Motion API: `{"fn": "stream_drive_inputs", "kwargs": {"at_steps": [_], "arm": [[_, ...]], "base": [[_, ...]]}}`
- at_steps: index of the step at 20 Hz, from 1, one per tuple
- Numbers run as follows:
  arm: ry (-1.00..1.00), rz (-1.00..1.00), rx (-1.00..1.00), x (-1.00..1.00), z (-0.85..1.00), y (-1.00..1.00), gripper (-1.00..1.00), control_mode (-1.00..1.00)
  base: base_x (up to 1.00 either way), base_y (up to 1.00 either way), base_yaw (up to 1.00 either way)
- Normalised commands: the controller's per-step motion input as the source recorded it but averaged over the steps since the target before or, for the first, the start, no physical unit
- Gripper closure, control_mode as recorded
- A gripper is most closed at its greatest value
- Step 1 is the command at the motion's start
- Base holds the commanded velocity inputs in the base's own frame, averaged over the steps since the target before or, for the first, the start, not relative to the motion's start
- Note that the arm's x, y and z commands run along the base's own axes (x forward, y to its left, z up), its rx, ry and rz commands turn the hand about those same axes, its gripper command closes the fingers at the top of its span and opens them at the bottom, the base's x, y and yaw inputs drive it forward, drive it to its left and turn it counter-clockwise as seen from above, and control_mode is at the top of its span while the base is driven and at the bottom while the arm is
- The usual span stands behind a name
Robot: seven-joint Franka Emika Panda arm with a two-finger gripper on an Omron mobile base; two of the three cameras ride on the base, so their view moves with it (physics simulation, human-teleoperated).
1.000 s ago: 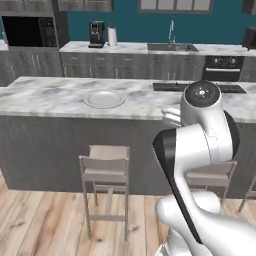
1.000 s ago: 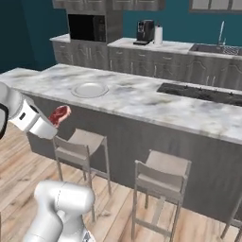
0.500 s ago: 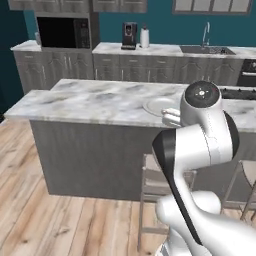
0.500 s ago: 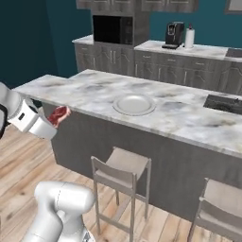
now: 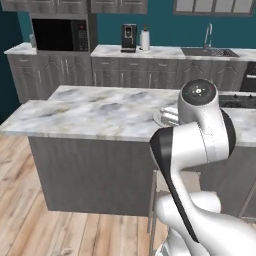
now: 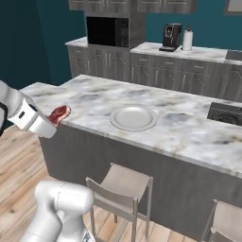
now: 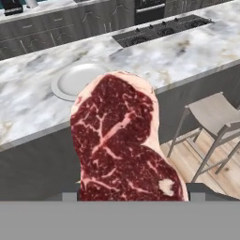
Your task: Take the cheese, steak, and onion from the fridge and place them on the plate on the dining counter to create an appetizer plate.
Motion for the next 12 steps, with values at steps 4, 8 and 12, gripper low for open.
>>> {"fn": "stream_drive_inputs", "kwargs": {"at_steps": [4,8,12], "arm": [[0.00,0.00,0.00,0.00,0.00,0.00,1.00,1.00],[0.00,0.00,0.00,0.00,0.00,0.00,1.00,1.00],[0.00,0.00,0.00,0.00,0.00,0.00,1.00,1.00]], "base": [[0.51,-0.42,-0.05],[0.48,-0.33,-0.04],[0.40,-0.14,-0.04]]}}
